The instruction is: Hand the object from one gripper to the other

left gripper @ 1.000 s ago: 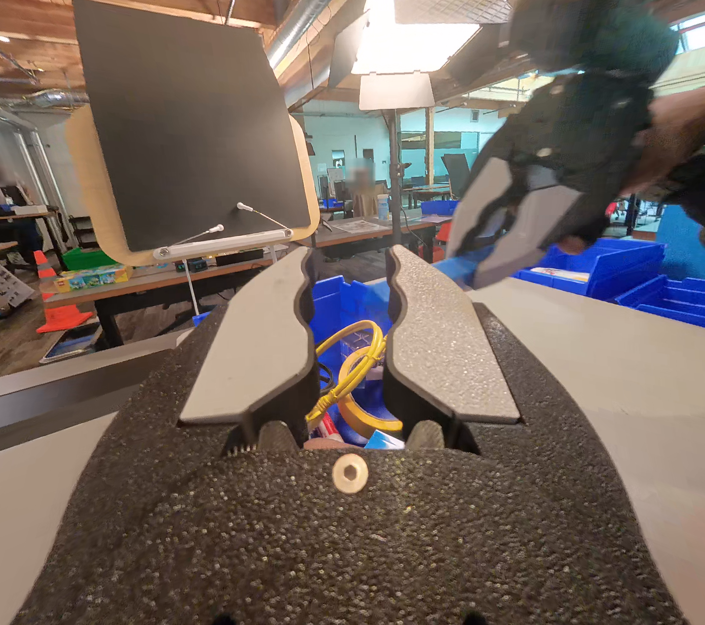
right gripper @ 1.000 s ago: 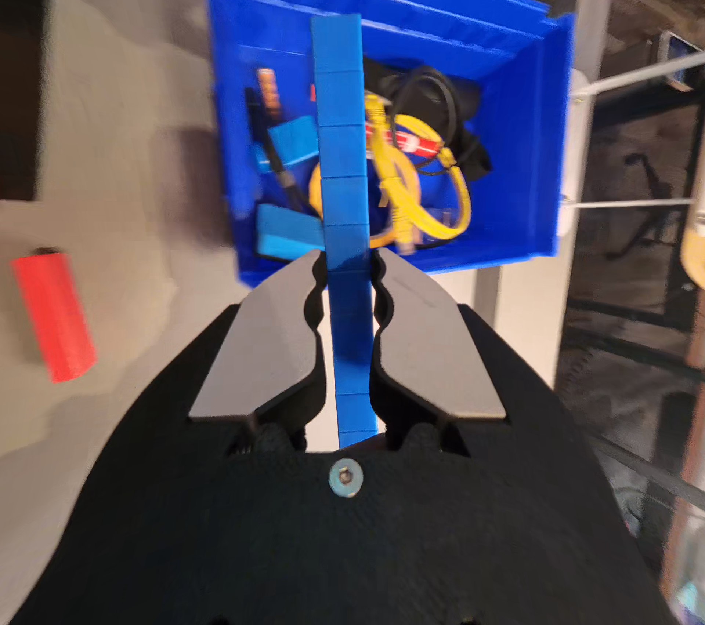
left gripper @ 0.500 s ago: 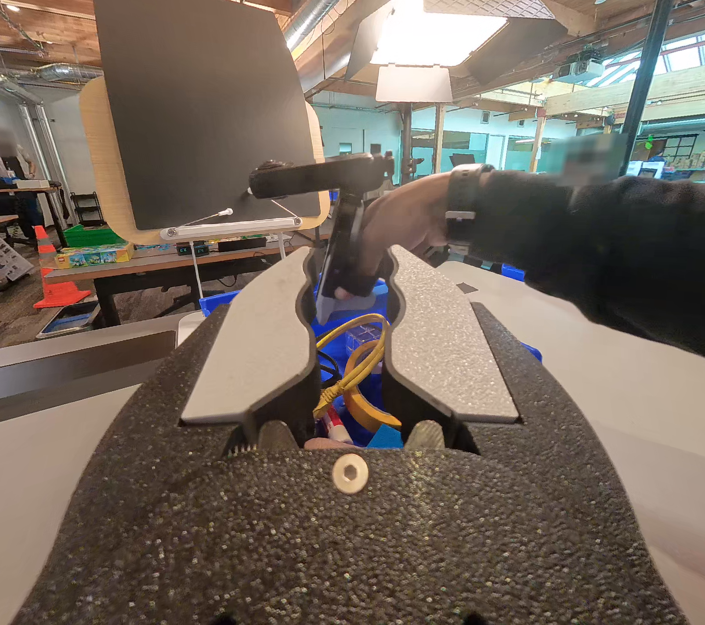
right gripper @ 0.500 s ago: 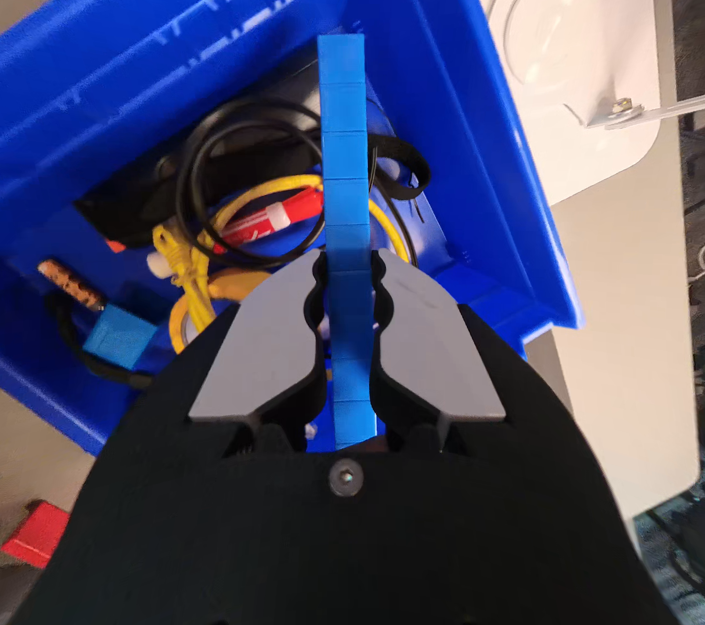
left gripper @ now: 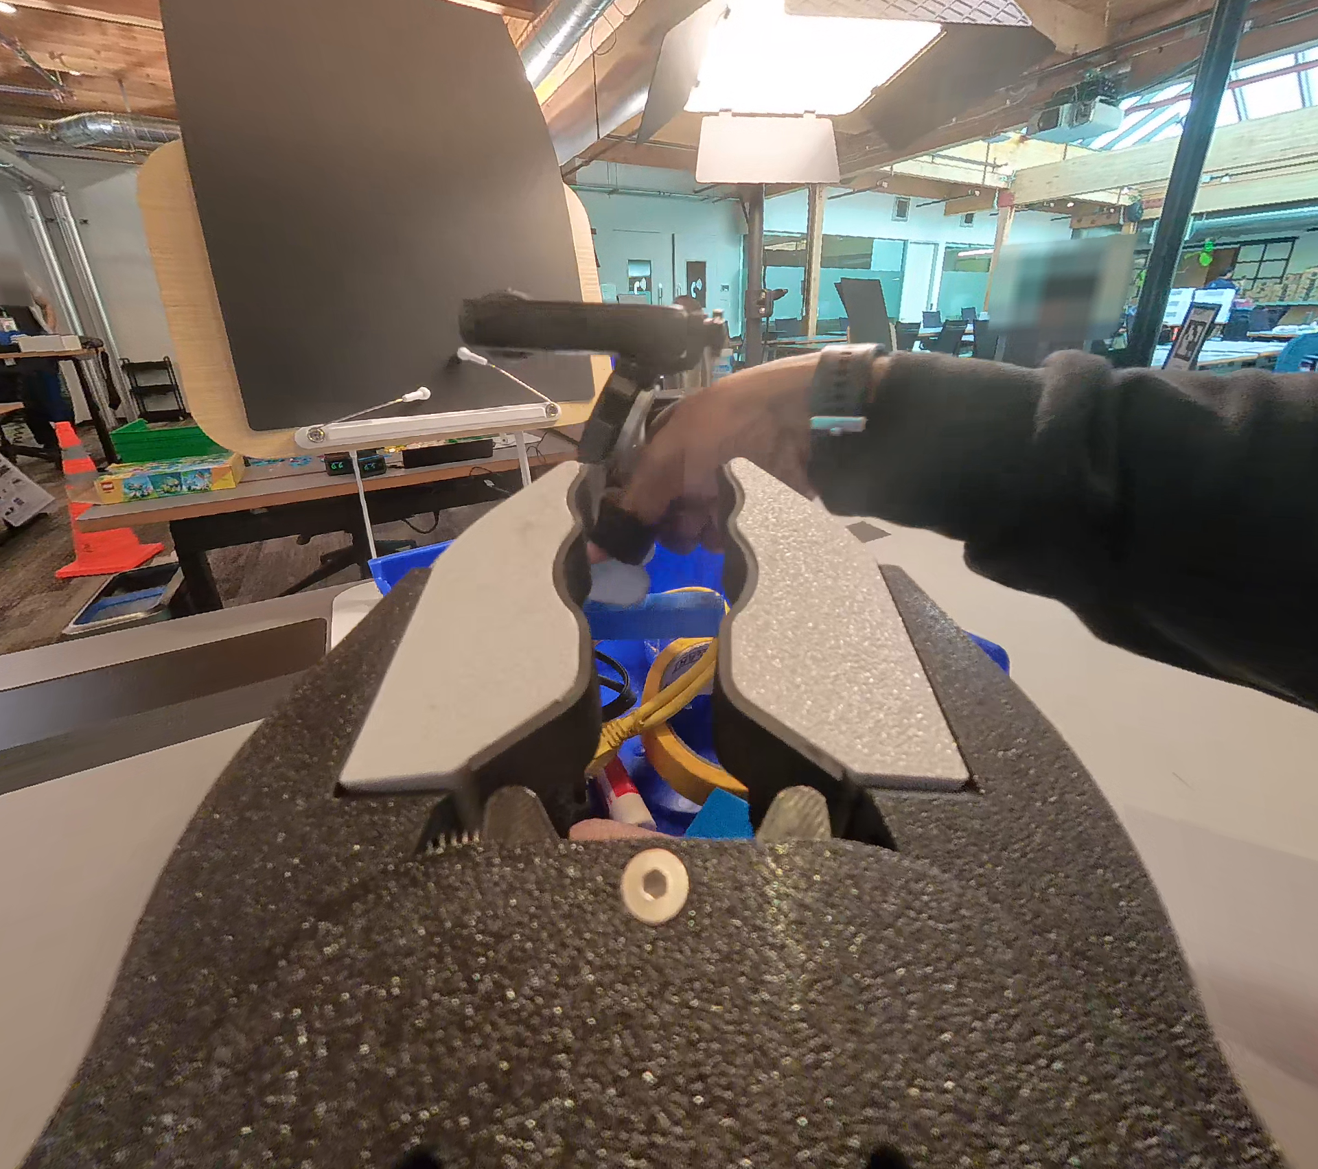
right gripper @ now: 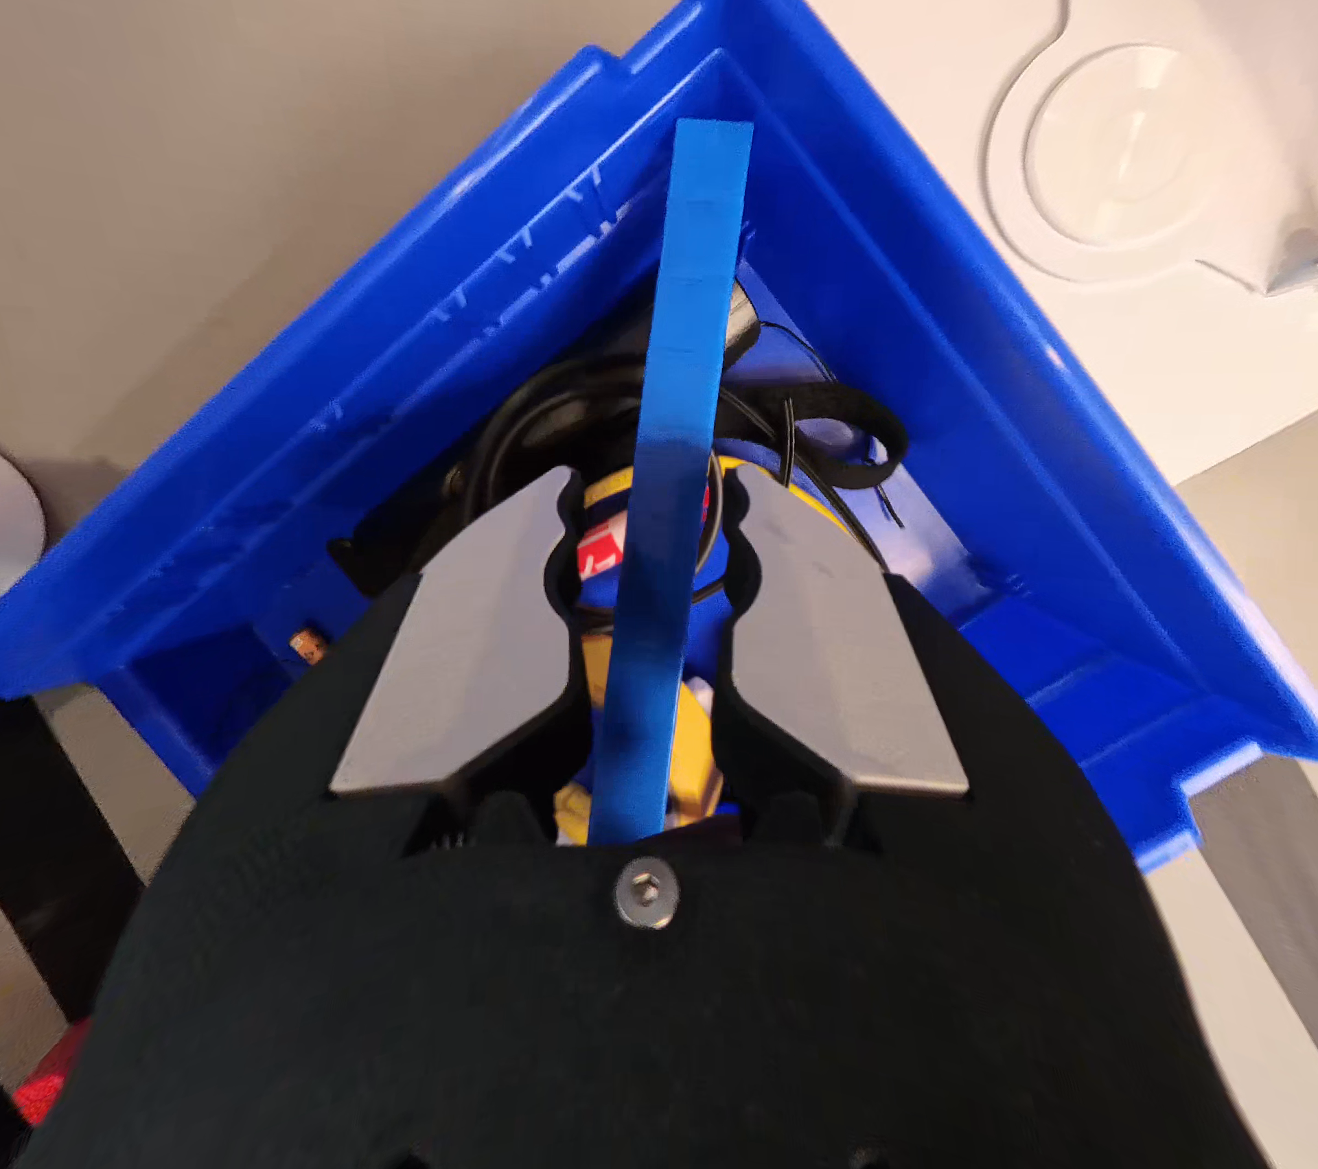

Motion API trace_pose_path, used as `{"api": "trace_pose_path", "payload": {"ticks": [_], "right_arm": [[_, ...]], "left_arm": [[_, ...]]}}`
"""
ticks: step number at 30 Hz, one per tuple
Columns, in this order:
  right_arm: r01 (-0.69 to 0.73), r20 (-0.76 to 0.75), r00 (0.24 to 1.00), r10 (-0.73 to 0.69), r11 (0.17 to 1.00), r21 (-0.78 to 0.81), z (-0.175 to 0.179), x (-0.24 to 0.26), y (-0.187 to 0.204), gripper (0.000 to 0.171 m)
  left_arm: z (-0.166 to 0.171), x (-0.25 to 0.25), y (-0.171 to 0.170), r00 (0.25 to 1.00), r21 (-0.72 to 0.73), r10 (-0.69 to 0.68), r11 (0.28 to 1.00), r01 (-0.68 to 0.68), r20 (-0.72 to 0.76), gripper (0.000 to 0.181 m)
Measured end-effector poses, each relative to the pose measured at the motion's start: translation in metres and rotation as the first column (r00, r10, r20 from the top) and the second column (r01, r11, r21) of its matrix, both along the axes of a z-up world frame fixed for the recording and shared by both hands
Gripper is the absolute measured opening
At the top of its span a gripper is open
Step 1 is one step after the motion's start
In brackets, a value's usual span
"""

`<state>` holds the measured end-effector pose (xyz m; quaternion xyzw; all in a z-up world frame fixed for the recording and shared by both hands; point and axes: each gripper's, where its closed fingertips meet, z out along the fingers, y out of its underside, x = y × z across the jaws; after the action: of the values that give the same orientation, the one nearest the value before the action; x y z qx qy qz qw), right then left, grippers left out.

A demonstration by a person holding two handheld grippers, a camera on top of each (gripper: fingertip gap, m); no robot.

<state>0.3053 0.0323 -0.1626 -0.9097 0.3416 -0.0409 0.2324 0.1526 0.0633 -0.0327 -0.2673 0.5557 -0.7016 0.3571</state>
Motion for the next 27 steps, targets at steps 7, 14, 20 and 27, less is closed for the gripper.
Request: {"api": "trace_pose_path", "payload": {"ticks": [7, 14, 20, 27], "right_arm": [[-0.091, 0.205, 0.976, 0.074, 0.993, 0.075, 0.043, -0.059, -0.041, 0.043], [-0.095, 0.466, 0.88, -0.092, 0.928, 0.361, 0.073, -0.121, -0.11, 0.041], [-0.005, 0.451, 0.875, -0.173, 0.93, 0.367, 0.002, -0.137, -0.163, 0.034], [-0.062, 0.47, 0.881, -0.048, 0.974, 0.217, -0.046, -0.162, -0.166, 0.035]], "left_arm": [[-0.019, -0.002, -0.022, 0.988, 0.098, -0.125, 0.986, 0.134, -0.09, 0.039], [-0.043, -0.024, -0.057, 0.948, 0.24, -0.276, 0.921, 0.308, -0.155, 0.05], [-0.099, -0.11, -0.104, 0.707, 0.453, -0.597, 0.546, 0.704, -0.379, 0.055], [-0.149, -0.169, -0.104, 0.576, 0.575, -0.629, 0.239, 0.783, -0.523, 0.057]]}}
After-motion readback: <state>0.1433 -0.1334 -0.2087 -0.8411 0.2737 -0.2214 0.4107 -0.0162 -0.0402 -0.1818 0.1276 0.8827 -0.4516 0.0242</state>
